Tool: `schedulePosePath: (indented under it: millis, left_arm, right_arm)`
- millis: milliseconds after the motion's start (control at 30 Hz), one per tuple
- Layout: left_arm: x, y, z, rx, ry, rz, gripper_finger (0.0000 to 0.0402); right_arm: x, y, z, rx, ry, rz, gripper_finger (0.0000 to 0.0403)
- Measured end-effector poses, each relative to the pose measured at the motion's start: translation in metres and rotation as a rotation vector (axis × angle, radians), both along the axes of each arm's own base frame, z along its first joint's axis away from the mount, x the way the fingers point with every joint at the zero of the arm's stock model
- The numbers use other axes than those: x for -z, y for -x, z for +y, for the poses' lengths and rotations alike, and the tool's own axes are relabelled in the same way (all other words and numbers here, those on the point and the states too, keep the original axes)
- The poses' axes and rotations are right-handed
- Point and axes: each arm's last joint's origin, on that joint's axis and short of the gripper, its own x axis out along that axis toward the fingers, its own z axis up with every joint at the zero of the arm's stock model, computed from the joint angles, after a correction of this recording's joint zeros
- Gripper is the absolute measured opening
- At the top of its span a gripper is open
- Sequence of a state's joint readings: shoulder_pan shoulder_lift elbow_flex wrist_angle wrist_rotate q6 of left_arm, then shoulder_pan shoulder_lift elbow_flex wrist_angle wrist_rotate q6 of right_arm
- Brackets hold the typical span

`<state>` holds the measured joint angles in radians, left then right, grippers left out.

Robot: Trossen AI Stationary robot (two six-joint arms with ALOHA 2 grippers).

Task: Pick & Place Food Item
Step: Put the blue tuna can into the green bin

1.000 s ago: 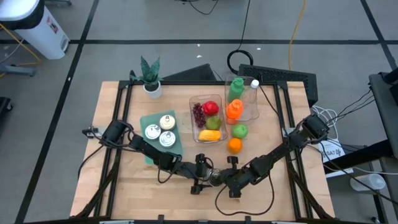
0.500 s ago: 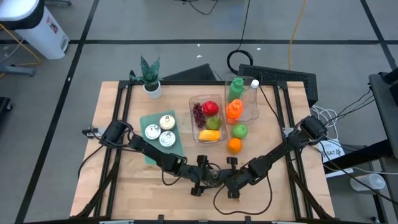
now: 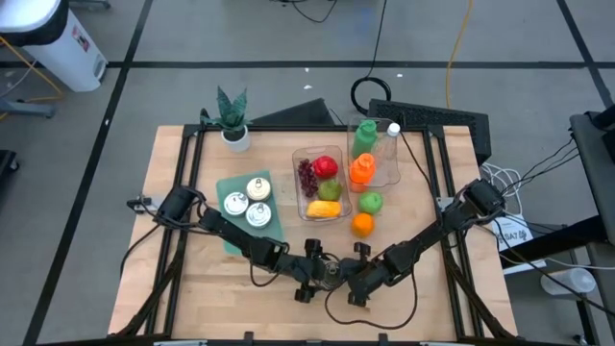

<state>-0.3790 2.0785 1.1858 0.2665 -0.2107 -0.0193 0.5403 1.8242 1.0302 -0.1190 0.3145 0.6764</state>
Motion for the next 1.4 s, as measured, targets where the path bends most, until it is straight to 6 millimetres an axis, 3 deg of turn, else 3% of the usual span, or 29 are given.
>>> schedulePosePath:
  millis: [400, 867, 1200, 1400]
  left_arm:
    - [0.000, 0.000, 0.000, -0.018, -0.010, -0.002, 0.0388]
    - [-0.006, -0.003, 0.000, -0.022, 0.004, -0.033, 0.0388]
    - [-0.007, 0.001, -0.004, 0.002, 0.005, -0.017, 0.0388]
    - [-0.024, 0.013, -0.005, -0.062, -0.077, 0.023, 0.0388]
  right_arm:
    - [0.000, 0.005, 0.000, 0.099, -0.010, 0.024, 0.0000]
    - [-0.023, 0.018, -0.003, 0.124, -0.011, 0.041, 0.0000]
    - [-0.021, 0.005, -0.006, 0.025, -0.045, 0.010, 0.0000]
    - [-0.034, -0.009, -0.016, 0.001, 0.000, -0.002, 0.0000]
